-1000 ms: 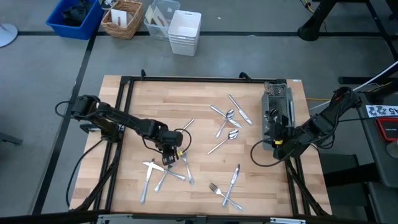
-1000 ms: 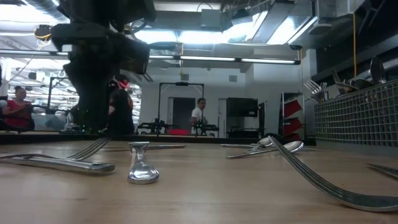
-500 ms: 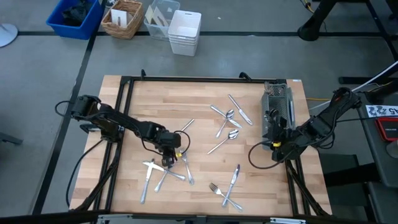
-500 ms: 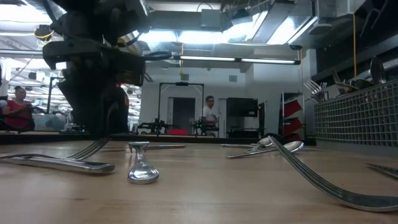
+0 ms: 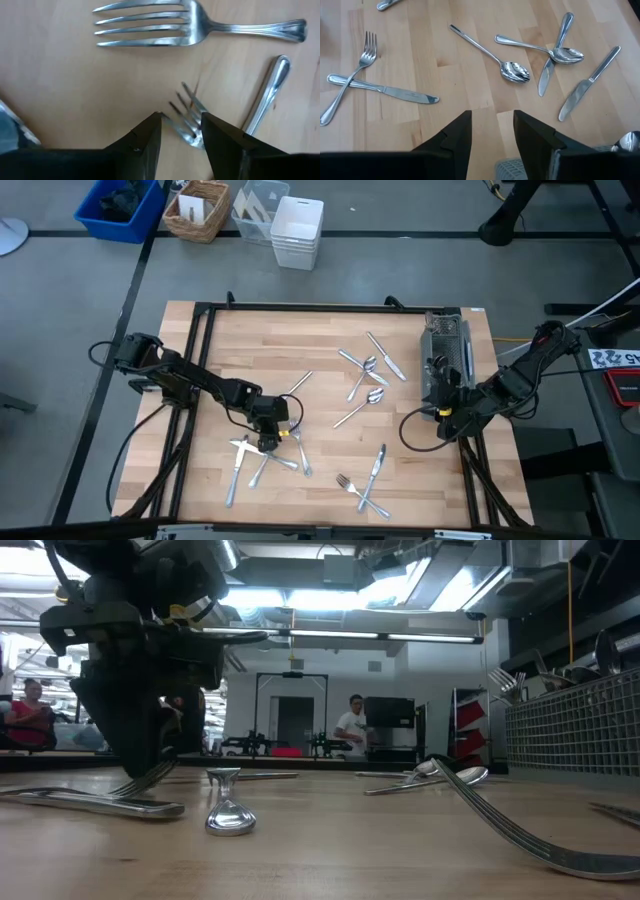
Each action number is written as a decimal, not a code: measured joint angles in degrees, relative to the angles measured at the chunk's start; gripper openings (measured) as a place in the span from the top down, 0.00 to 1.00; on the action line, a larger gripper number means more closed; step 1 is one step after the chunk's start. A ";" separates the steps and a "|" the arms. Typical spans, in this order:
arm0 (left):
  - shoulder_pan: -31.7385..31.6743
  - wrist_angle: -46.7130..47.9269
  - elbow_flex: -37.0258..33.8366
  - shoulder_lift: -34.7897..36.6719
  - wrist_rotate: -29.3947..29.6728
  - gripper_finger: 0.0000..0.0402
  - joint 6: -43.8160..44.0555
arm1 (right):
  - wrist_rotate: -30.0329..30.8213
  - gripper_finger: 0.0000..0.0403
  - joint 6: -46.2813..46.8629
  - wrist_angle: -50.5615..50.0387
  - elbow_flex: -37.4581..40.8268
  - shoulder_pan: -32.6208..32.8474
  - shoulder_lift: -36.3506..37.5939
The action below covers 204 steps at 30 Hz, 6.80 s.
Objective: Sort silverware
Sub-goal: Put the left fork into the left section of the utensil holder
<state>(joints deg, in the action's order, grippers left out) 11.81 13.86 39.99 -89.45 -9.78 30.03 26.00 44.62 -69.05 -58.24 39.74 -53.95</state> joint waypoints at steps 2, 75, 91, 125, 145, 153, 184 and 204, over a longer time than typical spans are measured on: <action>0.05 -1.40 -0.35 0.00 -0.09 0.73 -0.01 | 0.02 0.63 0.00 0.28 0.00 -0.01 0.00; -15.15 -61.31 22.68 -9.06 9.77 1.00 -43.81 | 15.37 0.63 -5.43 0.41 -7.23 0.01 0.50; -21.55 -68.41 41.09 -26.93 8.39 1.00 -49.34 | 35.48 0.63 -15.88 -2.17 -15.28 -0.01 1.57; -14.13 -73.28 41.83 -27.87 5.51 1.00 -60.35 | 33.80 0.63 -40.10 15.73 -15.28 -5.38 -7.58; -14.18 -72.91 41.85 -27.87 7.28 0.98 -61.79 | 22.70 0.96 -46.63 16.32 -15.23 -14.72 -7.80; -14.31 -67.74 41.81 -27.78 17.57 0.83 -61.56 | 38.17 0.98 -45.22 7.57 -15.21 -14.77 -7.70; -13.28 -51.71 41.78 -27.78 18.56 0.71 -56.98 | 43.36 0.98 -36.20 6.06 -15.21 -52.03 -6.68; -13.28 -39.36 41.78 -27.78 18.54 0.71 -50.27 | 34.38 0.99 -42.02 19.69 -15.17 -65.49 -7.82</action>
<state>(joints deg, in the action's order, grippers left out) -1.48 -25.50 81.78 -117.23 8.76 -20.24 60.38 2.60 -49.36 -73.41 -25.76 -61.78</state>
